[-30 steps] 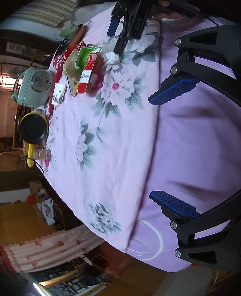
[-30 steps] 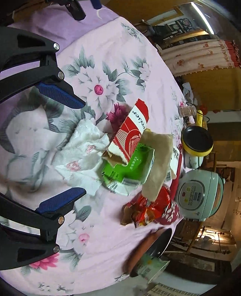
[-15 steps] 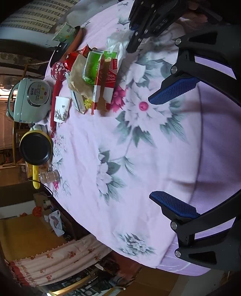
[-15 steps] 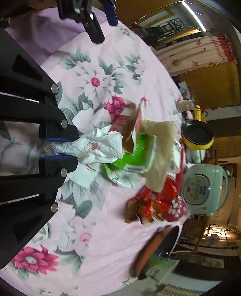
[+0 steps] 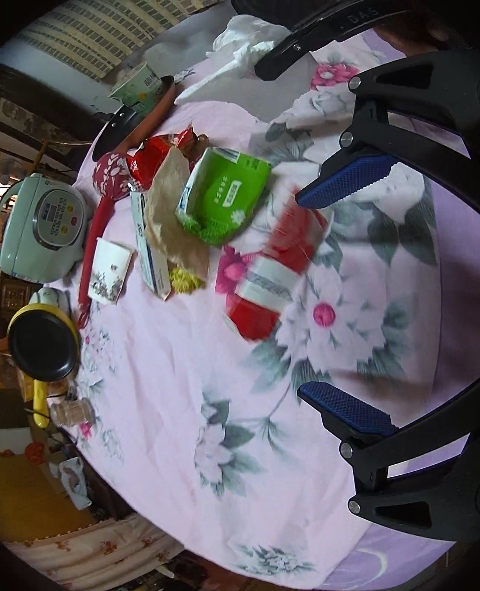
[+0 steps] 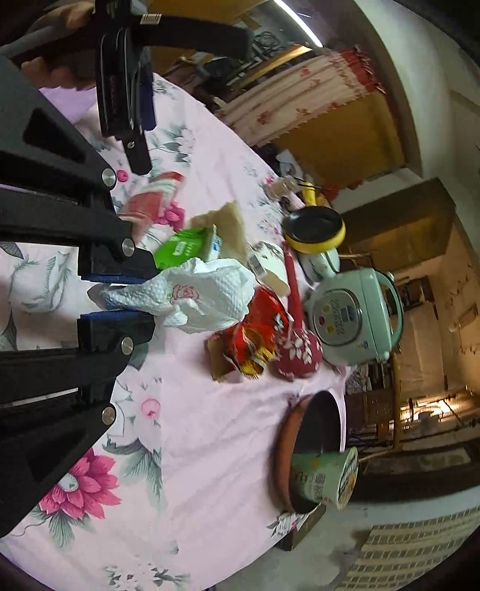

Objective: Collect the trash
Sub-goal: 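Grasp the white tissue with the right tool while the left tool grasps the red wrapper, then lift the tissue and wrapper with both tools and carry them over the basket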

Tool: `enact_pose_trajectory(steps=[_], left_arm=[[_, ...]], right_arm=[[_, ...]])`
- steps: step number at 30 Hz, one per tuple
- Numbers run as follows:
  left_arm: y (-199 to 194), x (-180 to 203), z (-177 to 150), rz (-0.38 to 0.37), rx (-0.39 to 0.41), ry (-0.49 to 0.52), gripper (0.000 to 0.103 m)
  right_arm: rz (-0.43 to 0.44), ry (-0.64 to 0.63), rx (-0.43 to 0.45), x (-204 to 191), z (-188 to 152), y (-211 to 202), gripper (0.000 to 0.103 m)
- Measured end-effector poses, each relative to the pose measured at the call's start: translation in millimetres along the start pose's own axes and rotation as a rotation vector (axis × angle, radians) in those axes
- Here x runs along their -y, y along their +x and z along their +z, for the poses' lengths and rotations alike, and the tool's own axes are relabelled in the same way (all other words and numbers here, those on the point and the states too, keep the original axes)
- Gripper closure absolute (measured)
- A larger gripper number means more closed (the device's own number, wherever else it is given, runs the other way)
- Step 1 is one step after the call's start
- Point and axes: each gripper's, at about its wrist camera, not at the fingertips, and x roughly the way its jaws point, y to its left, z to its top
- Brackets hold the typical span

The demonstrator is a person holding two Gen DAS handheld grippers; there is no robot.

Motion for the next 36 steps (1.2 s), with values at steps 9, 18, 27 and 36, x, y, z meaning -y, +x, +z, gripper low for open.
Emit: enact_pose_trajectory(steps=[9,18,27,36], left_arm=[[40,5,24,-0.083,-0.137,-0.179,0.012],[66,6,29,-0.064,-0.218,-0.296,0.014],[54,8,22,0.011,-0.183,-0.232,0.059],[19,9,15,0.077,-0.116,-0.041,0.079]], right_arm=[[0.019,0.017,-0.010,4,-2,1,0.088],[0.033,0.019,-0.014,4,-3,1,0.088],[0.034,0.018,-0.010,3,-3,-1,0.088],[0.034,0.017,-0.014,2,-4,0,0.088]])
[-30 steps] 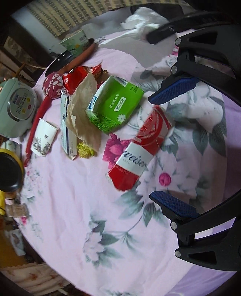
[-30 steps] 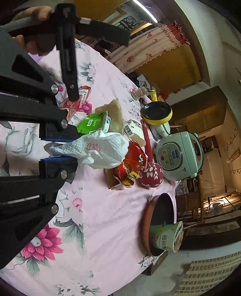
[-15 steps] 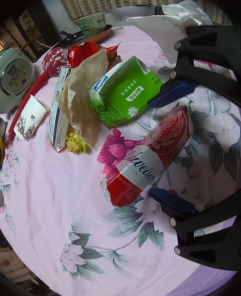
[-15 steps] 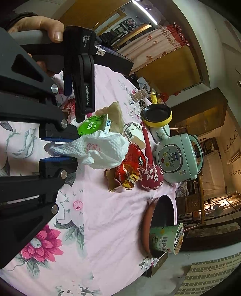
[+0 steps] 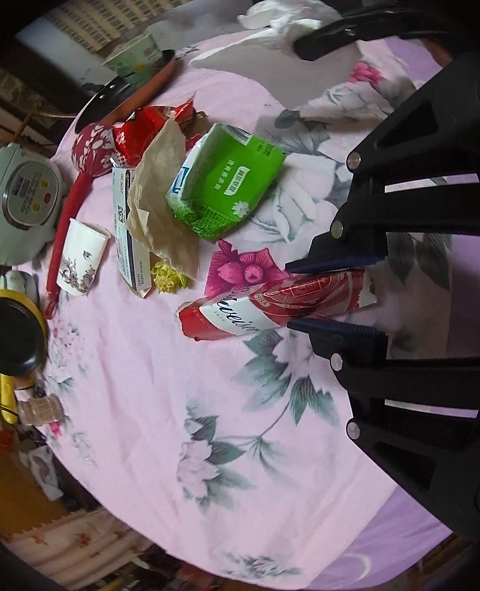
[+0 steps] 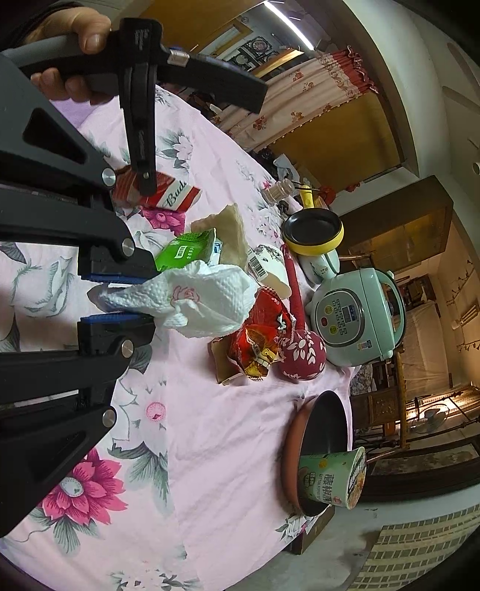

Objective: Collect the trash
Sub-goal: 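Lift the tissue and wrapper with both tools and carry them over the basket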

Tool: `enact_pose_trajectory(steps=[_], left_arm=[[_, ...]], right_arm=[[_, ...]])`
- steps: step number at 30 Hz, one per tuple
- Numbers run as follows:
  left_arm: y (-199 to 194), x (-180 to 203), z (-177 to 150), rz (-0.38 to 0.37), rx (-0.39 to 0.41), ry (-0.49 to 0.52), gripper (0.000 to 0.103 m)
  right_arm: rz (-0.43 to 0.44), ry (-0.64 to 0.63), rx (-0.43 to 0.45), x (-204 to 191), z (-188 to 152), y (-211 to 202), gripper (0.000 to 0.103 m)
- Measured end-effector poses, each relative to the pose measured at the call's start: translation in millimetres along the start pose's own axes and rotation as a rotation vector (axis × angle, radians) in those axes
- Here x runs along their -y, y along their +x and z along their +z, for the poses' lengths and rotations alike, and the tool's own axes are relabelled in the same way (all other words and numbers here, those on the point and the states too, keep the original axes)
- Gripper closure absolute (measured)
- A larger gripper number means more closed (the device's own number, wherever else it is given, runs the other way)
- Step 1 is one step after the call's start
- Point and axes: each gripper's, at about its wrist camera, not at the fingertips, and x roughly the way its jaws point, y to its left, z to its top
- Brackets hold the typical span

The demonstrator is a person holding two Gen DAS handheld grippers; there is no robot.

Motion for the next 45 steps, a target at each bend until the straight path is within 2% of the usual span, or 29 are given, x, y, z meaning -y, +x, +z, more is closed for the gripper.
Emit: enact_pose_trajectory(steps=[3,9,15,18,20,21,22,25,27,30,34,38,42,45], left_arm=[[-5,-5,-6,0.017,0.008,0.040,0.081],[16,-13,-8,0.026,-0.067,0.034,0.080],[29,-16,-3,0.019,-0.106,0.004,0.069],[34,-15,-1,0.015,-0.117,0.003,0.068],[35,-14,-1,0.019,-0.113,0.005,0.071],[35,-15,-1,0.026,-0.109,0.007,0.079],[33,-15,-2,0.028,-0.103,0.014,0.082],[26,-15,-7,-0.006,-0.104,0.022,0.087],[12,-14,-15,-0.033,-0.081,0.043,0.089],[-13,-16,-29,-0.042,-0.003,0.068,0.091],[-38,-34,-56,-0.055,0.077,0.058,0.091],[-49,-62,-84,-0.160,0.077,-0.009,0.091],[-70,-91,-109,-0.142,0.164,-0.051,0.091],[-88,-112,-122,-0.129,0.211,-0.074,0.091]], right_arm=[[0.006,-0.009,-0.001,-3,-1,0,0.088],[0.006,-0.037,-0.034,-10,-6,8,0.088],[-0.003,-0.037,-0.053,-9,-7,14,0.088],[-0.002,-0.038,-0.054,-9,-7,14,0.088],[-0.001,-0.040,-0.055,-9,-8,14,0.088],[-0.001,-0.040,-0.056,-10,-8,14,0.088],[-0.001,-0.040,-0.056,-10,-8,14,0.088],[-0.004,-0.042,-0.056,-10,-8,14,0.088],[0.001,-0.045,-0.054,-10,-8,14,0.088],[0.003,-0.057,-0.059,-12,-9,15,0.090],[0.002,-0.079,-0.068,-17,-11,17,0.092],[0.014,-0.091,-0.089,-23,-17,22,0.093],[0.035,-0.079,-0.145,-29,-29,31,0.094],[0.078,-0.094,-0.148,-46,-38,21,0.094]])
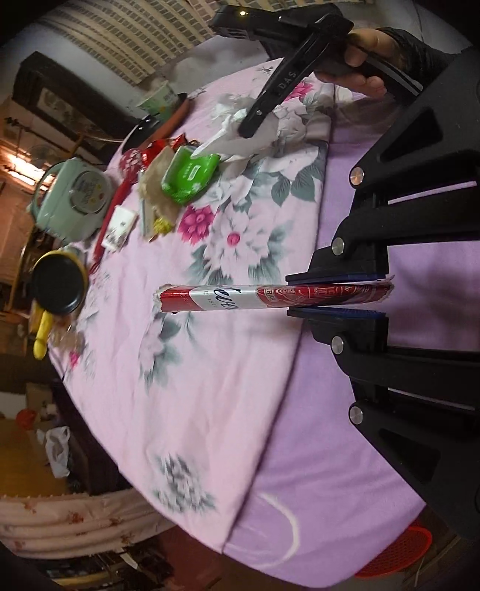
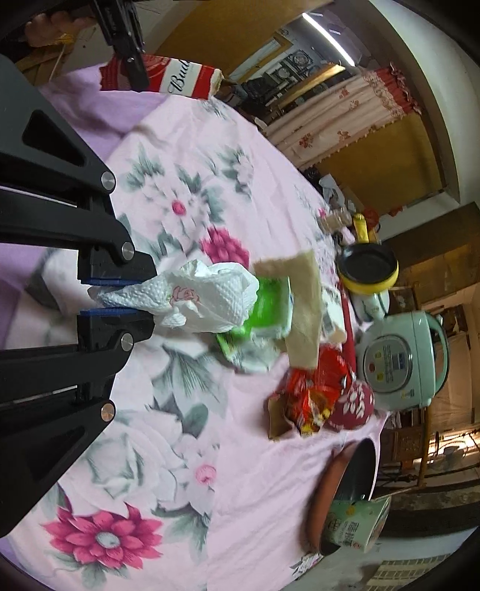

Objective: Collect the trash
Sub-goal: 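Lift the tissue and wrapper with both tools and carry them over the basket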

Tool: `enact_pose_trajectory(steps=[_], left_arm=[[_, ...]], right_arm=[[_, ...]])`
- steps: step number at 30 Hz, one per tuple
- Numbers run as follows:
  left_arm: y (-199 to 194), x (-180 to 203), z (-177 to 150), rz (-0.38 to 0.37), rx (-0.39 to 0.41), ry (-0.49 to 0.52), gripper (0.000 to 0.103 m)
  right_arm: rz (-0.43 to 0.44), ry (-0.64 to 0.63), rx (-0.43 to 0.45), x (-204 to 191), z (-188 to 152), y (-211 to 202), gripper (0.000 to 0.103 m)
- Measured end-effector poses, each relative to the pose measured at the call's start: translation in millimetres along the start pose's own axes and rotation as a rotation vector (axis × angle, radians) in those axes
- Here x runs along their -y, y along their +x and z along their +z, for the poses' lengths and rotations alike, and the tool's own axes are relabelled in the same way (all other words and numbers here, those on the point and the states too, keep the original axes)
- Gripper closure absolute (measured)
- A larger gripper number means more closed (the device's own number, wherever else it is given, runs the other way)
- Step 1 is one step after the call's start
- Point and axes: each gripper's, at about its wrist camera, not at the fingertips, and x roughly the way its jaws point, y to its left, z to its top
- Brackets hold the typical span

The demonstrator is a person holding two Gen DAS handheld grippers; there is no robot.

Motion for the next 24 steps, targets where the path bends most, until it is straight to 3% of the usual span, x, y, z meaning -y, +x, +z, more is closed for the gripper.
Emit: enact_pose_trajectory(steps=[6,11,19,24], left_arm=[[-28,-41,-14,-0.015,0.040,-0.068,0.091],[-53,-70,-32,0.019,0.100,-0.104,0.091],[-87,-134,-66,0.130,0.161,-0.208,0.091],[-110,-197,-90,0.215,0.188,-0.342,0.091]], right_arm=[[0.106,-0.037,-0.005,-50,-15,-16,0.094],[0.185,-0.118,-0.006,-104,-23,-24,0.094],[0.333,-0.273,-0.051,-203,-47,-20,0.094],[0.415,-0.371,-0.108,-268,-65,-10,0.094]])
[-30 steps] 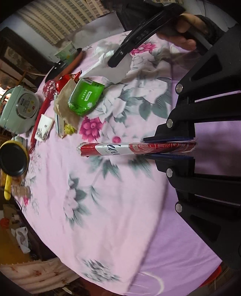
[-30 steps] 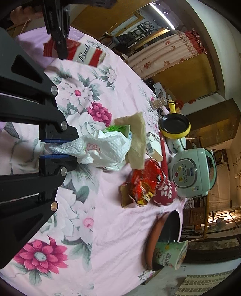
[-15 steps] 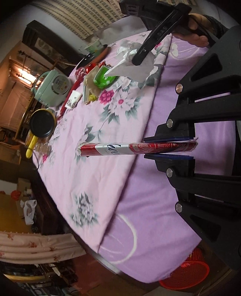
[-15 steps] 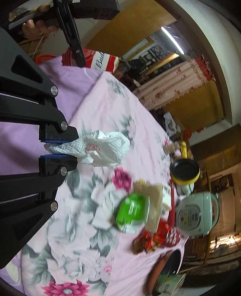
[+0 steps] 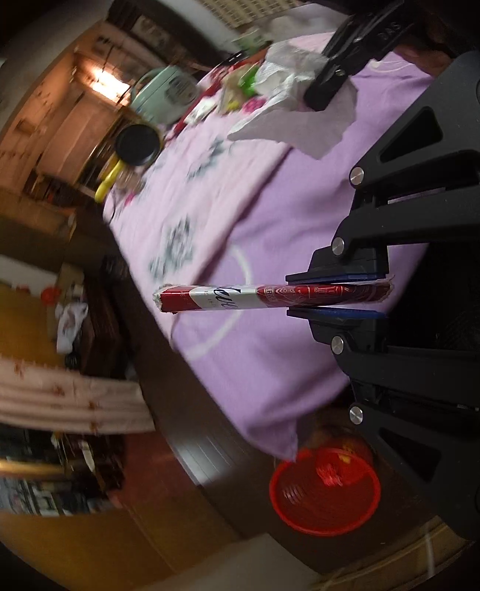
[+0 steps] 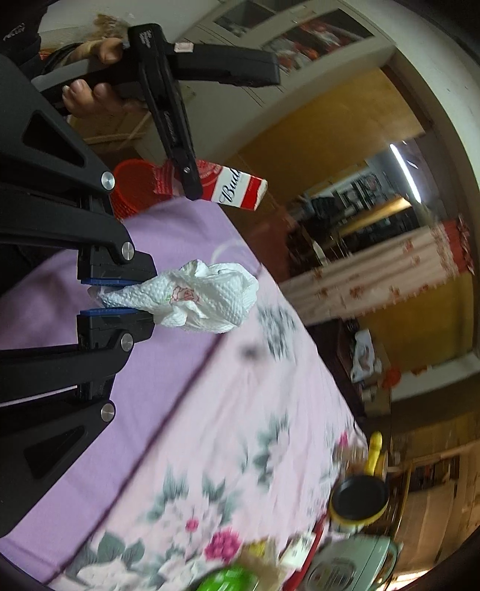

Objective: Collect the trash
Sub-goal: 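Lift the tissue and wrapper with both tools and carry them over the basket, then open both tools to drop the tissue and wrapper into the basket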

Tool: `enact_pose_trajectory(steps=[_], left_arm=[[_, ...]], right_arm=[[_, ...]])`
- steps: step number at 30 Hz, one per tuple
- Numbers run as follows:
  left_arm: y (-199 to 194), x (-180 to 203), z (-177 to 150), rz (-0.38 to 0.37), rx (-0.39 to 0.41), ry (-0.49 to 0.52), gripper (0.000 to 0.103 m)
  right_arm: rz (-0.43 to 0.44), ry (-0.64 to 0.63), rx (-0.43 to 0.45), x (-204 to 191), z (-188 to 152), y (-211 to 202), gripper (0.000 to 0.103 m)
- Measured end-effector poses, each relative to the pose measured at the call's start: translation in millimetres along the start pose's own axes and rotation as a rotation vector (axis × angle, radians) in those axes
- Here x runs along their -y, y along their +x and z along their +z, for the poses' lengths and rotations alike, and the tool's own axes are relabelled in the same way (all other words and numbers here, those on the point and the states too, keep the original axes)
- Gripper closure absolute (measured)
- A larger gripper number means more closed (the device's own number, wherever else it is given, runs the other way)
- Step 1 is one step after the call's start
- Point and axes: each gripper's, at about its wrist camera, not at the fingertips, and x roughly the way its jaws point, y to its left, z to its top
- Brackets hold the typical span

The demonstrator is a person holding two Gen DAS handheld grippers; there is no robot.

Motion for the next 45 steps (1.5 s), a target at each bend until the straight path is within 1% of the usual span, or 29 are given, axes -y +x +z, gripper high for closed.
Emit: enact_pose_trajectory(steps=[3,8,10,13,15,17,20,24,26,31,34,37,45], left_arm=[[-4,-42,-2,0.045,0.006,-0.071,0.091],[-10,-96,-10,0.116,0.010,-0.154,0.091],[-8,-113,-13,0.137,0.008,-0.182,0.091],[-7,-149,-18,0.173,0.000,-0.246,0.091],[-4,-175,-24,0.204,-0.009,-0.290,0.091],[5,-195,-30,0.232,-0.029,-0.319,0.091],[23,-224,-40,0.245,-0.076,-0.355,0.091],[53,-258,-54,0.263,-0.154,-0.407,0.091],[66,-272,-61,0.276,-0.183,-0.429,0.091],[86,-299,-74,0.300,-0.237,-0.472,0.091],[94,-306,-76,0.316,-0.253,-0.481,0.091],[98,-312,-79,0.325,-0.263,-0.486,0.091],[109,-314,-72,0.345,-0.255,-0.486,0.091]], right_arm=[[0.052,-0.065,-0.042,-36,3,22,0.094],[0.136,-0.136,-0.097,-89,9,55,0.094],[0.183,-0.169,-0.120,-113,8,69,0.094],[0.294,-0.210,-0.142,-140,10,95,0.094],[0.333,-0.217,-0.168,-155,7,112,0.094],[0.371,-0.217,-0.213,-170,2,136,0.094],[0.384,-0.234,-0.281,-190,-10,169,0.094],[0.376,-0.250,-0.375,-214,-27,221,0.094],[0.378,-0.245,-0.412,-221,-33,242,0.094],[0.390,-0.232,-0.475,-234,-40,291,0.094],[0.398,-0.221,-0.517,-239,-44,320,0.094],[0.381,-0.222,-0.547,-247,-51,348,0.094],[0.354,-0.211,-0.613,-243,-67,383,0.094]])
